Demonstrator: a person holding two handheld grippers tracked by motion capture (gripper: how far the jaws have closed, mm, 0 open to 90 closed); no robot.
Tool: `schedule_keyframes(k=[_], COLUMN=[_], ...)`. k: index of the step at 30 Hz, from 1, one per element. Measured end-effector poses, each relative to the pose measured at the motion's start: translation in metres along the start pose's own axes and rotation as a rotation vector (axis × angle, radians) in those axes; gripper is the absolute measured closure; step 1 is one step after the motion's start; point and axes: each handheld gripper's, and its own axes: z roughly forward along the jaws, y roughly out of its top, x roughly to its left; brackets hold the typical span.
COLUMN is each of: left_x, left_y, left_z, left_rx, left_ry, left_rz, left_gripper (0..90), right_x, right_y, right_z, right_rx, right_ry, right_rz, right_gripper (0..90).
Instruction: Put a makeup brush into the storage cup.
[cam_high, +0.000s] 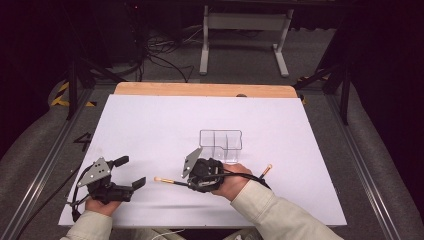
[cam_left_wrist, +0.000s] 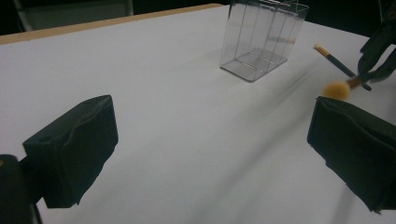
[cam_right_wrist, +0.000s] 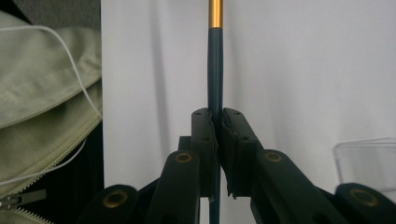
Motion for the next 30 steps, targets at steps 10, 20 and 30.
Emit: schedule_keyframes(k=[10, 20, 30], left_x=[0.001, 0.001, 0.0], left_y=[0.0, 0.0, 0.0], left_z=[0.001, 0.001, 0.001], left_rx=[0.002, 0.002, 0.004], left_ry=[0.001, 0.001, 0.001], left_rz=[0.001, 0.001, -0.001], left_gripper=[2.4, 2.4, 2.4], right_x=[-0.008, -0.01, -0.011], right_y=[-0.013, -0.025, -0.041], right_z=[-0.028, -0.044, -0.049], right_rx=[-0.191, -0.311, -0.491], right_ry=[-0.054, -0.091, -0.144], right_rz=[0.045, 0.077, 0.119], right_gripper=[83.9, 83.9, 83.9])
